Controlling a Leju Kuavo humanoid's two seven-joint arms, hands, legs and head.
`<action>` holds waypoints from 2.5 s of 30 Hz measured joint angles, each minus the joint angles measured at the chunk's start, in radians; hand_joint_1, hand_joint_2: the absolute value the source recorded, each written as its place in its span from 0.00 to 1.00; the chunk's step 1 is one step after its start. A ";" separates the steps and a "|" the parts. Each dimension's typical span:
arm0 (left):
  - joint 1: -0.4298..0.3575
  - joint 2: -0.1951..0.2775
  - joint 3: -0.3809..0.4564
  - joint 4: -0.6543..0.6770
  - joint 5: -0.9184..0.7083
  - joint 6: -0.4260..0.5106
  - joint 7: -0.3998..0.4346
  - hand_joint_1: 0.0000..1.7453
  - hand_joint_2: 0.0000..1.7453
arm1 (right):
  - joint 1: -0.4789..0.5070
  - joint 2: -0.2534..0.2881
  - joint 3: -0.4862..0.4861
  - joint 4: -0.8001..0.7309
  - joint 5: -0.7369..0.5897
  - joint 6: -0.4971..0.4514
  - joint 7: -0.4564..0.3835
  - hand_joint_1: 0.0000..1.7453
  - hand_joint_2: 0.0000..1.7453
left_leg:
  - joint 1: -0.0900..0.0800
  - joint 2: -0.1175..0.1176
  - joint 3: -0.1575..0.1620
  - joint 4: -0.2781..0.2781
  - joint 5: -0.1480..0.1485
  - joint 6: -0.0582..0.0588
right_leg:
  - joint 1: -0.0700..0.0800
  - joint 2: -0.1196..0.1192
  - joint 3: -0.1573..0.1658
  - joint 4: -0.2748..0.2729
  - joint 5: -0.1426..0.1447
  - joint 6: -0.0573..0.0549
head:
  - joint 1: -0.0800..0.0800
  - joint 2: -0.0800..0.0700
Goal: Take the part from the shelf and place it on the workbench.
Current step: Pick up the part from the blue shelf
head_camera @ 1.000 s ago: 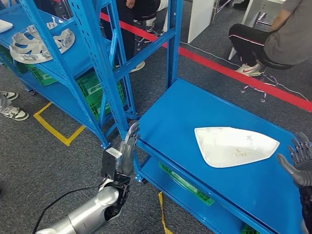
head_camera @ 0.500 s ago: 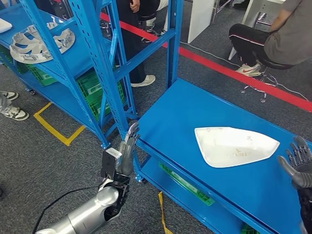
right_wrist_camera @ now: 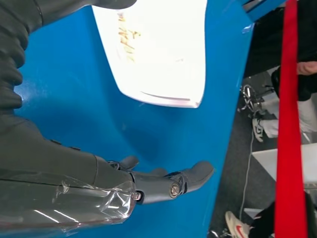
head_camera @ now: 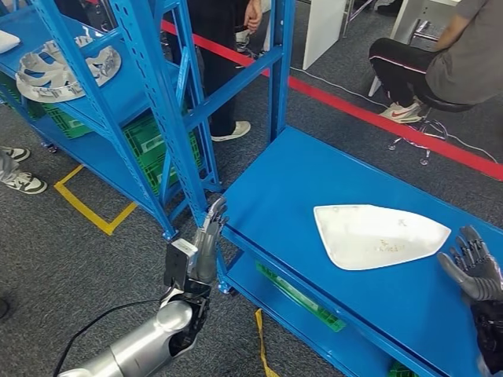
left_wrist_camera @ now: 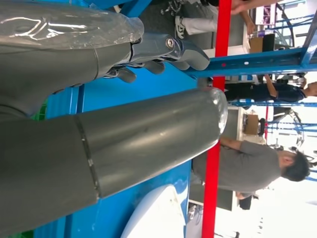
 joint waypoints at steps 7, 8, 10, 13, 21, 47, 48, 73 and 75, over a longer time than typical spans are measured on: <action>-0.003 -0.004 0.000 0.000 0.001 -0.005 -0.002 0.00 0.00 | -0.025 0.006 0.018 0.050 0.003 0.006 0.009 0.00 1.00 | 0.000 0.000 0.001 0.000 0.000 0.000 | 0.000 0.000 0.000 0.000 0.000 0.000 | 0.000 0.000; -0.004 -0.004 0.000 0.000 0.001 -0.007 -0.002 0.00 0.00 | -0.028 0.006 0.020 0.057 0.004 0.008 0.012 0.00 1.00 | 0.000 0.000 0.001 0.000 0.000 0.000 | 0.000 0.000 0.000 0.000 0.000 0.000 | 0.000 0.000; -0.006 -0.006 0.000 0.000 0.002 -0.009 -0.003 0.00 0.00 | -0.035 0.008 0.025 0.069 0.009 0.012 0.018 0.00 1.00 | 0.000 0.000 0.002 0.000 0.000 0.000 | 0.000 0.000 0.000 0.000 0.000 0.000 | 0.000 0.000; -0.008 -0.006 0.000 0.000 0.002 -0.010 -0.003 0.00 0.00 | -0.047 0.010 0.036 0.087 0.018 0.014 0.026 0.00 1.00 | 0.000 0.000 0.002 0.000 0.000 0.000 | 0.000 0.000 0.001 0.000 0.000 0.000 | 0.000 0.000; -0.008 -0.007 0.000 0.000 0.004 -0.009 -0.003 0.00 0.00 | -0.077 0.012 0.061 0.118 0.028 0.016 0.039 0.00 1.00 | 0.000 0.000 0.003 0.000 0.000 0.000 | 0.000 0.000 0.001 0.000 0.000 0.000 | 0.000 0.000; -0.017 -0.008 0.000 0.002 0.013 -0.007 -0.004 0.00 0.00 | -0.150 0.013 0.095 0.178 0.049 0.033 0.052 0.00 1.00 | 0.000 0.001 0.003 0.000 0.000 0.000 | 0.000 0.001 0.002 0.000 0.000 0.000 | 0.000 0.000; -0.019 -0.009 0.000 0.003 0.016 -0.007 -0.007 0.00 0.00 | -0.154 0.013 0.097 0.180 0.050 0.035 0.053 0.00 1.00 | 0.000 0.001 0.003 0.000 0.000 0.000 | 0.000 0.000 0.002 0.000 0.000 0.000 | 0.000 0.000; -0.033 -0.025 0.000 0.035 0.029 0.001 -0.021 0.00 0.00 | -0.223 0.066 0.190 0.224 0.077 0.084 0.060 0.00 1.00 | 0.001 0.000 0.003 0.000 0.000 0.000 | 0.001 0.000 0.003 0.000 0.000 0.000 | 0.000 0.000; -0.033 -0.025 0.000 0.035 0.029 0.001 -0.021 0.00 0.00 | -0.223 0.070 0.193 0.225 0.078 0.084 0.059 0.00 1.00 | 0.001 0.000 0.003 0.000 0.000 0.000 | 0.001 0.000 0.003 0.000 0.000 0.000 | 0.000 0.000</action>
